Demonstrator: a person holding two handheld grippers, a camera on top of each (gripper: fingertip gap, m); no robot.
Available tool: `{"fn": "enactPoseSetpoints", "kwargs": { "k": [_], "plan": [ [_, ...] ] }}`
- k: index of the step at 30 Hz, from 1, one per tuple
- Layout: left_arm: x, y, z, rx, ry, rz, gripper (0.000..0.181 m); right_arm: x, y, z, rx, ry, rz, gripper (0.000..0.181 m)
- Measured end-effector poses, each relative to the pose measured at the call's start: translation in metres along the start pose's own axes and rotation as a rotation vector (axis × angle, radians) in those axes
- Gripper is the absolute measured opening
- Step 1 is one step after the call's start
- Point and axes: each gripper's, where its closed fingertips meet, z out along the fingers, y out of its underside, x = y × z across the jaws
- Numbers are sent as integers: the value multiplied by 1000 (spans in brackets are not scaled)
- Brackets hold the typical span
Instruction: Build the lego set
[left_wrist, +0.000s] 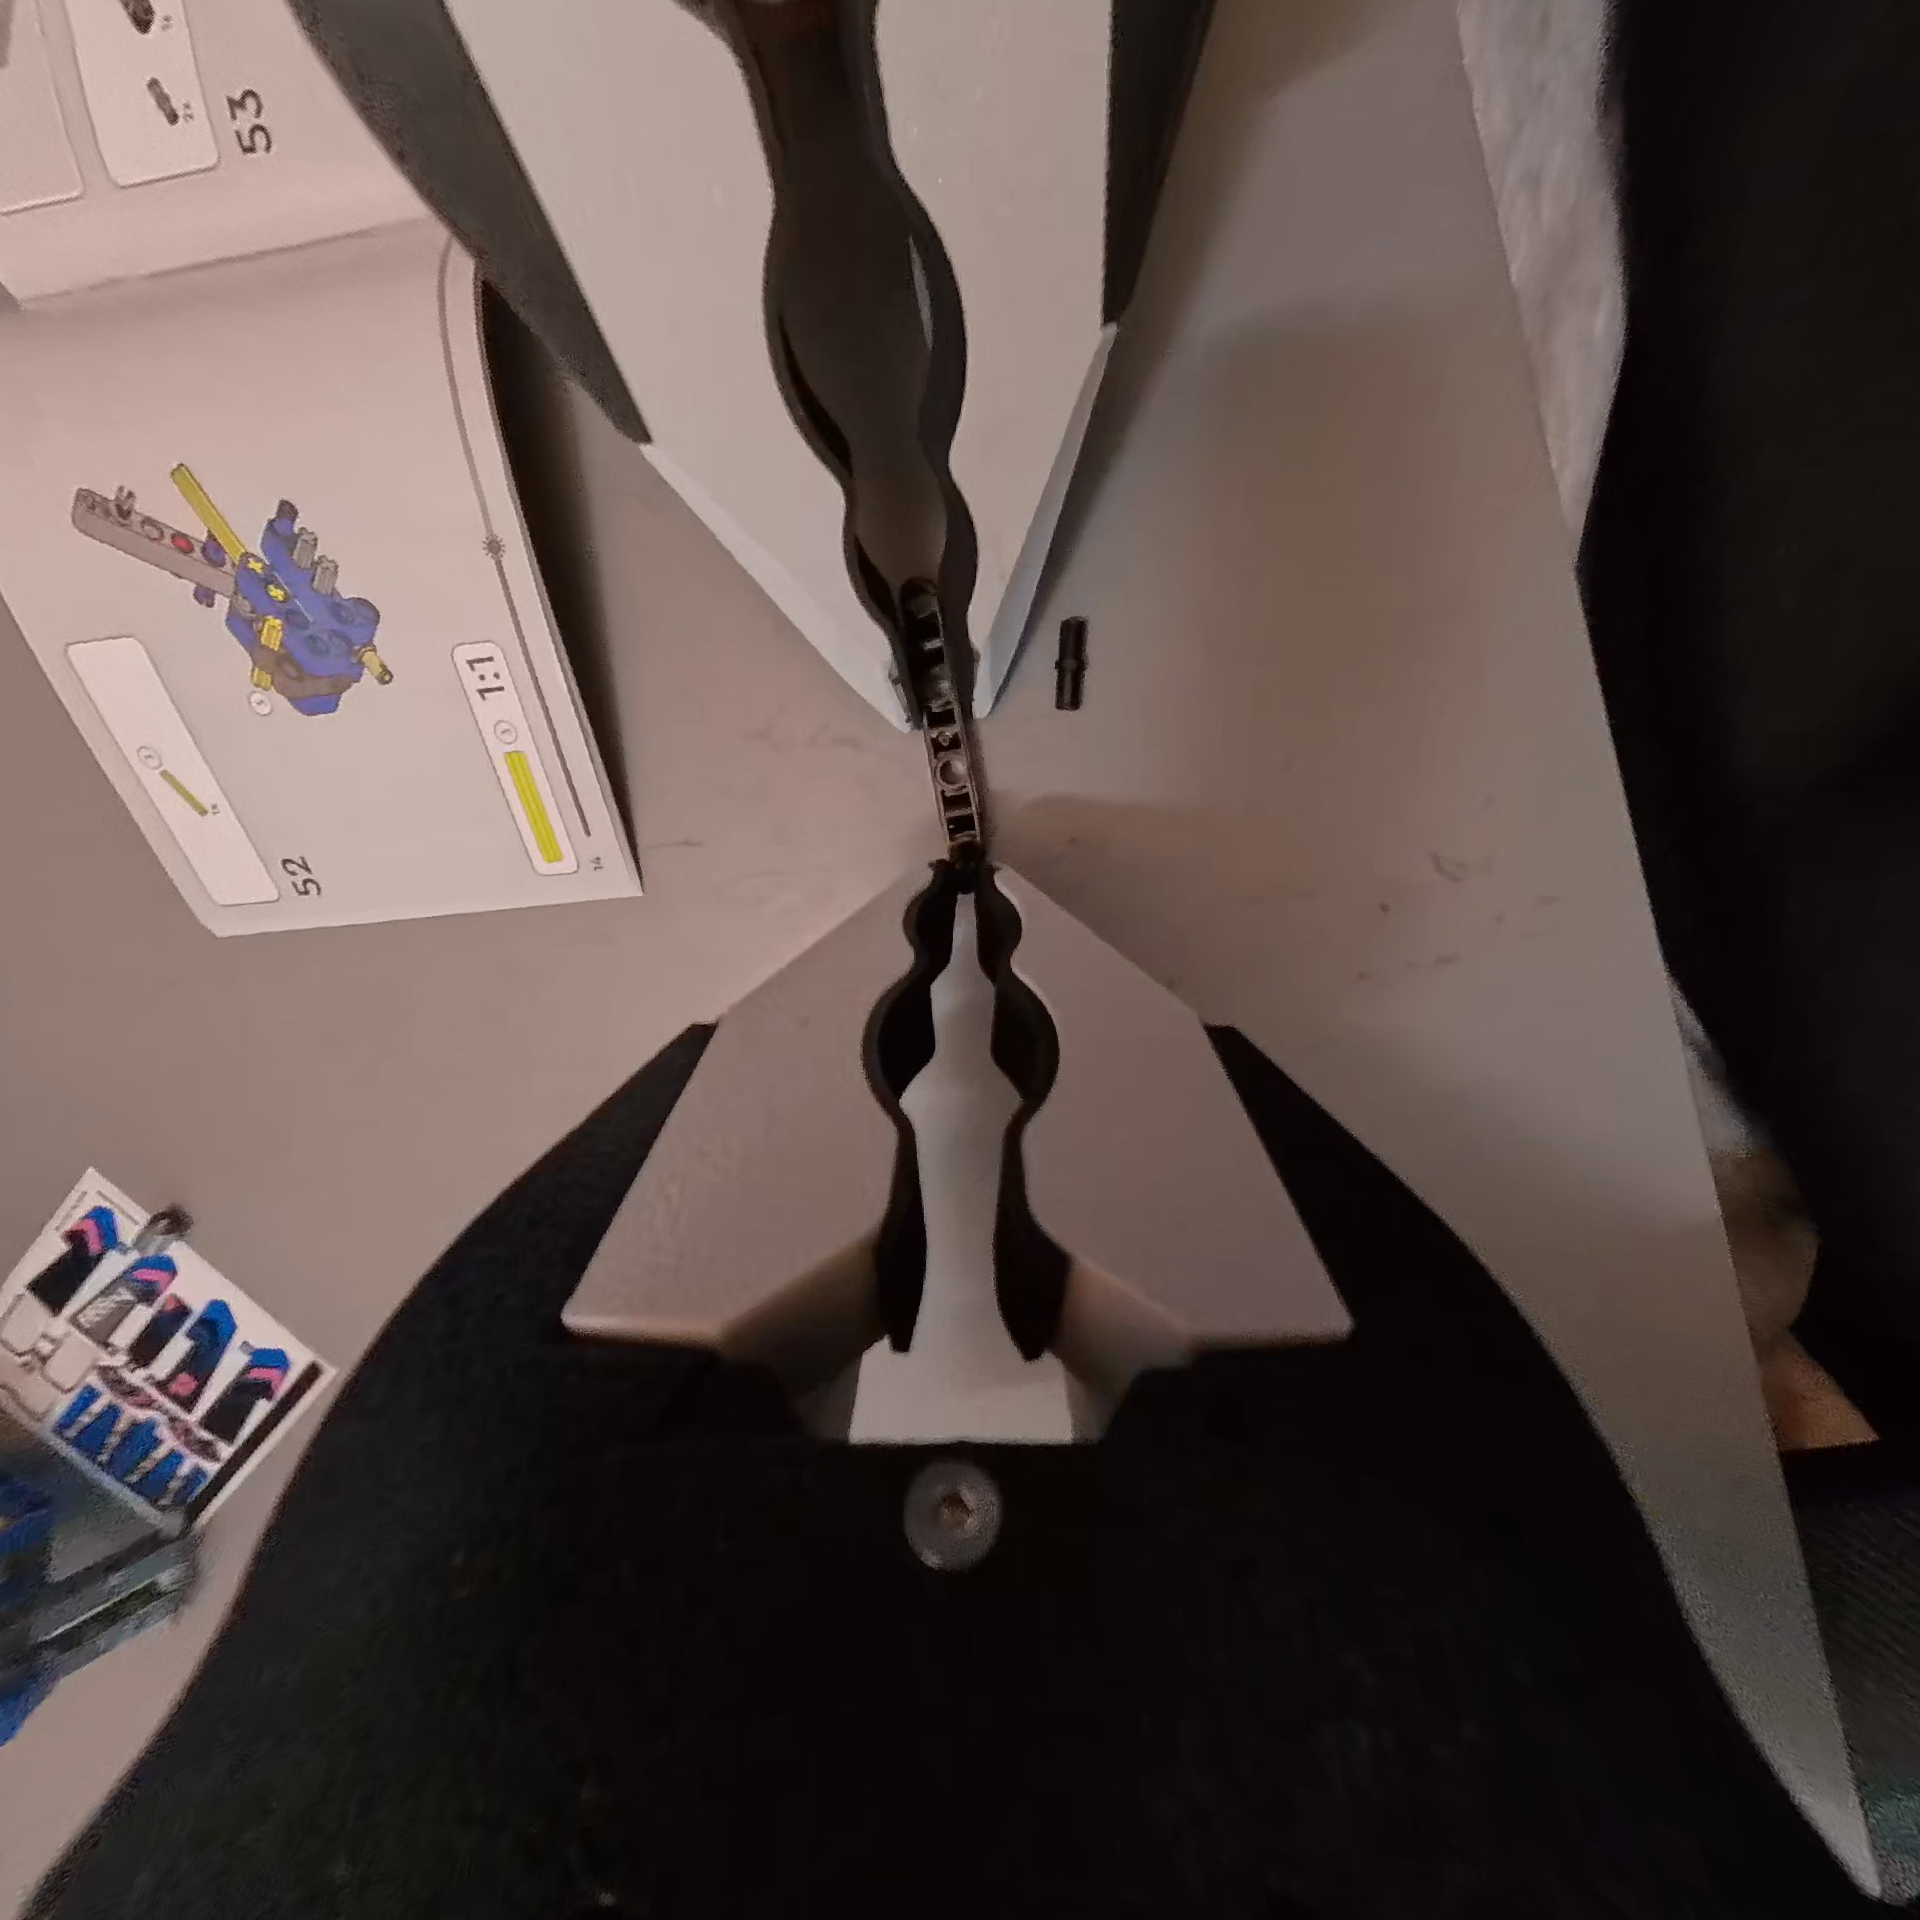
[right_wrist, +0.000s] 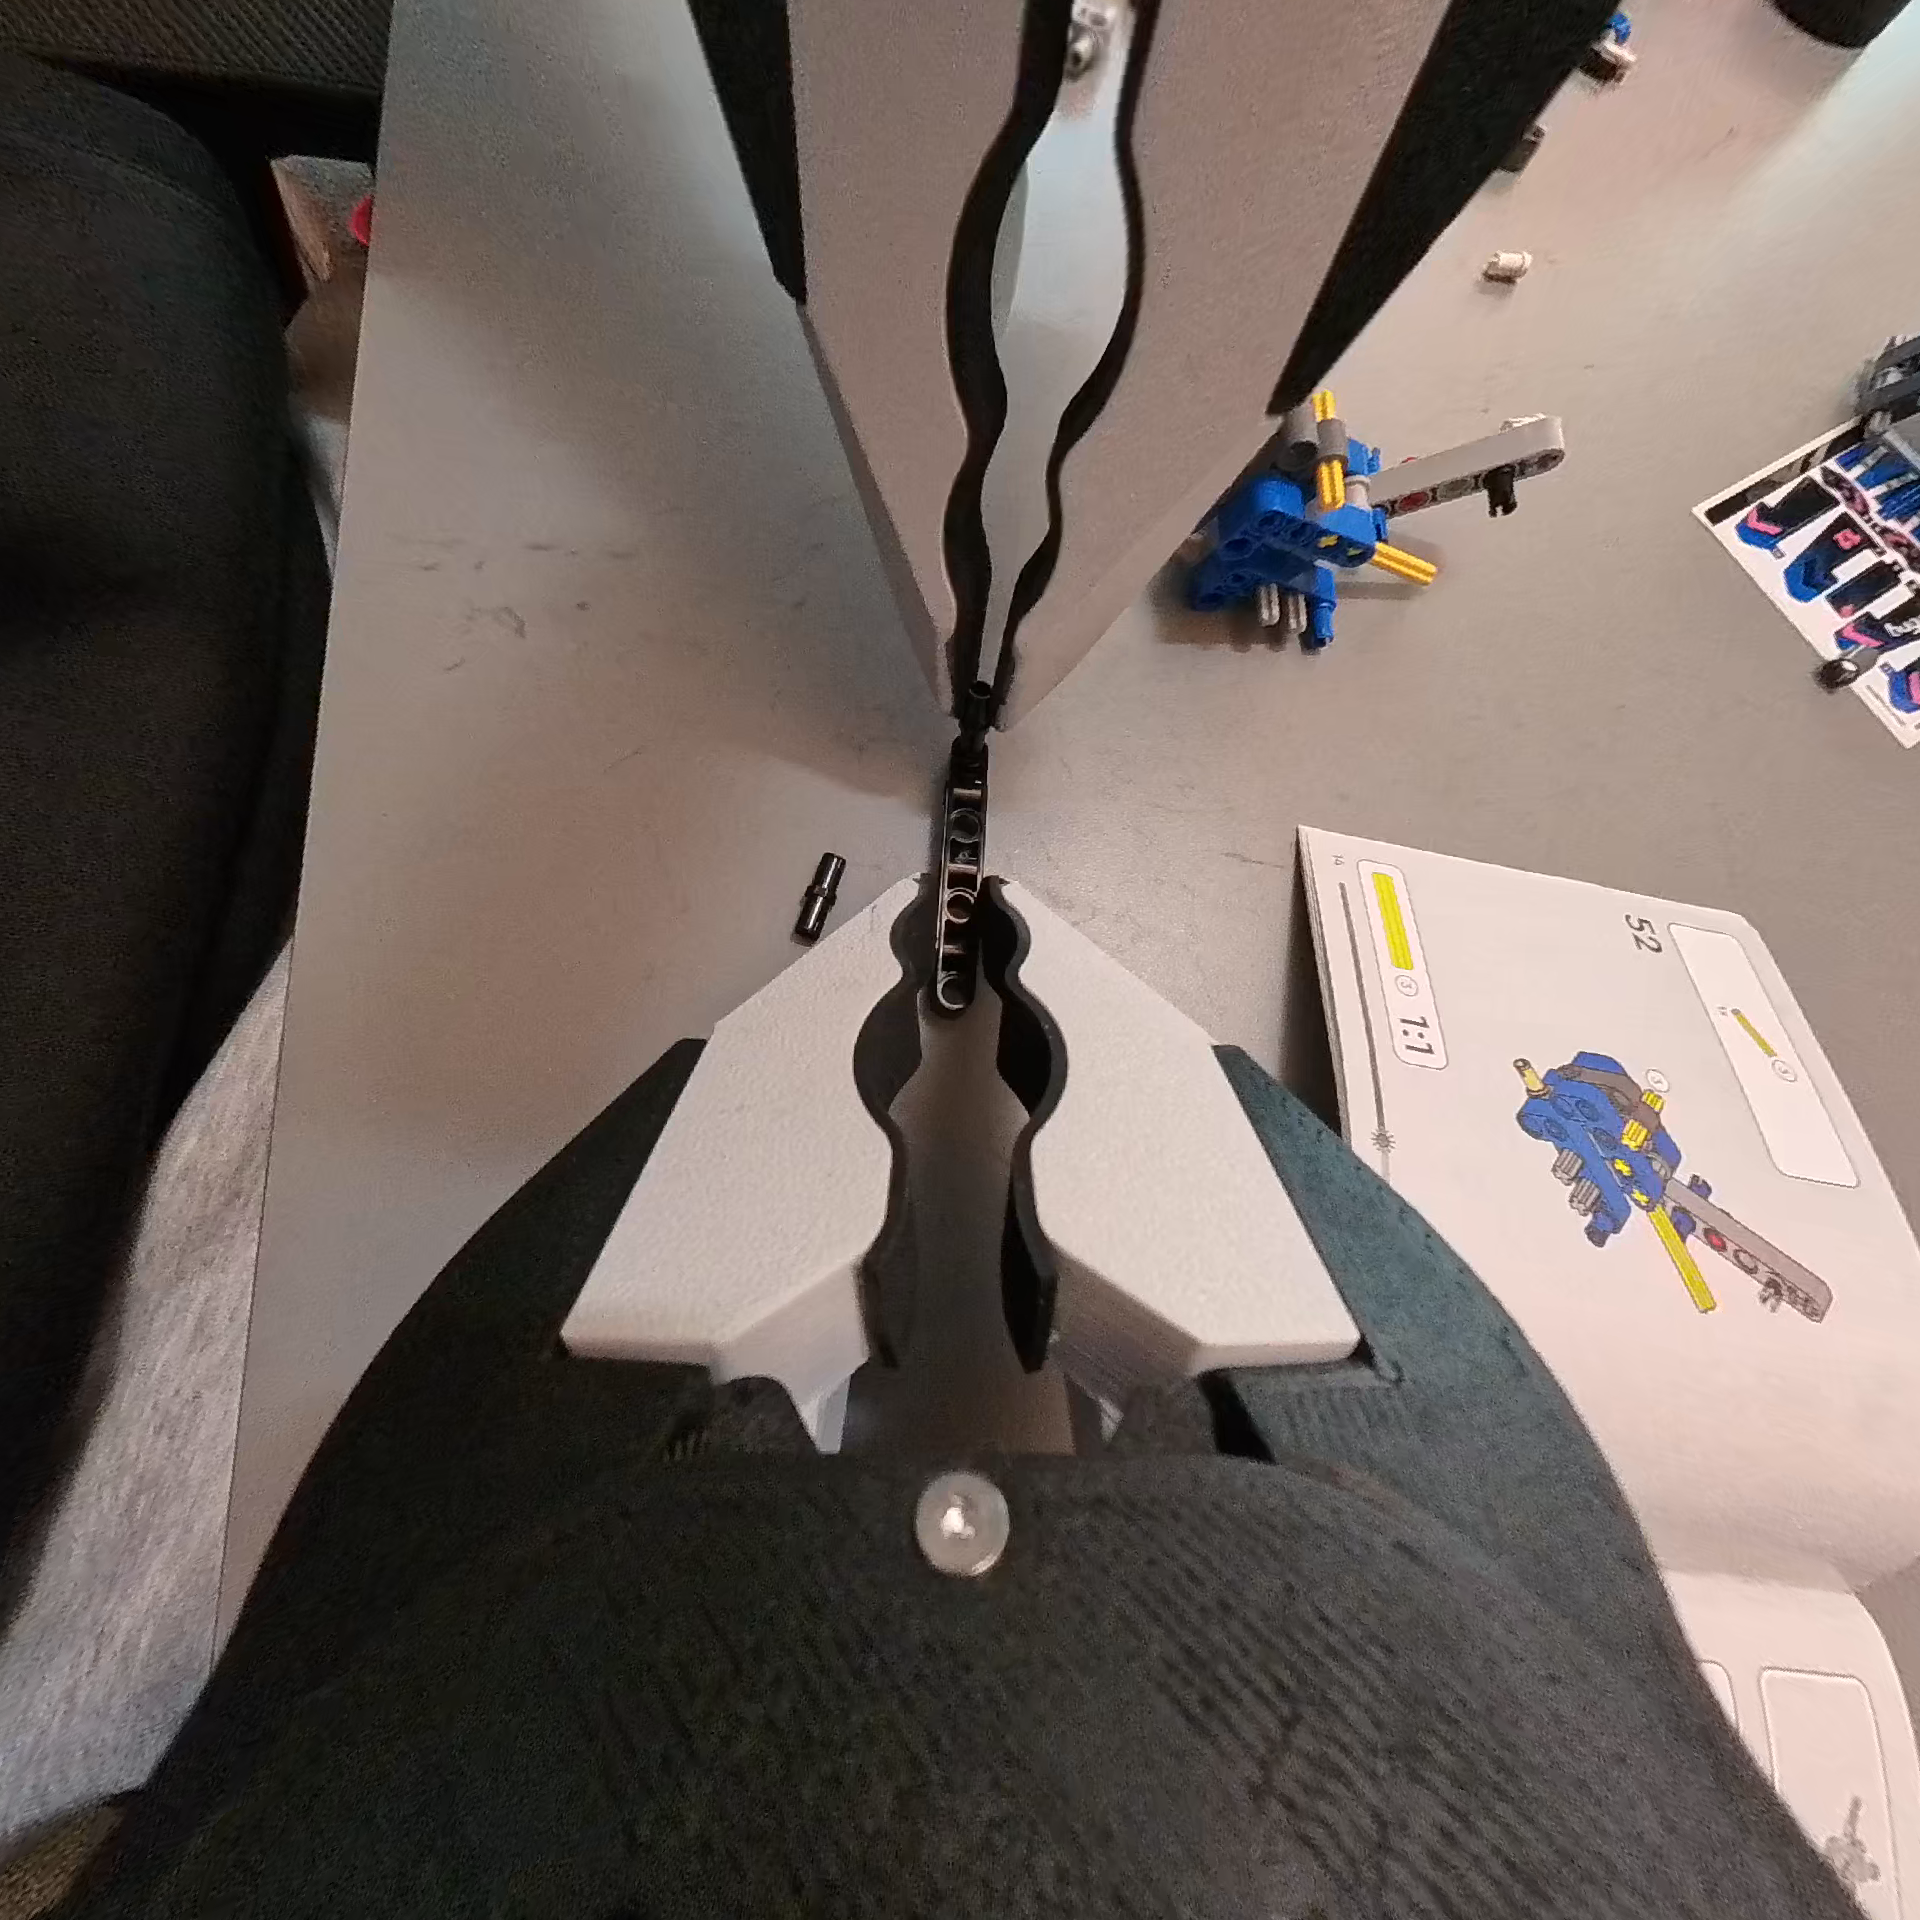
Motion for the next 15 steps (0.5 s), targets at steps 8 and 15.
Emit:
{"fn": "enactPoseSetpoints", "kwargs": {
  "k": [8, 15],
  "plan": [
    [0, -3, 1, -92, 69, -73, 1, 0, 0, 0, 0, -6, 7, 7],
    [0, -3, 1, -147, -36, 110, 1, 0, 0, 0, 0, -8, 9, 7]
  ]
}}
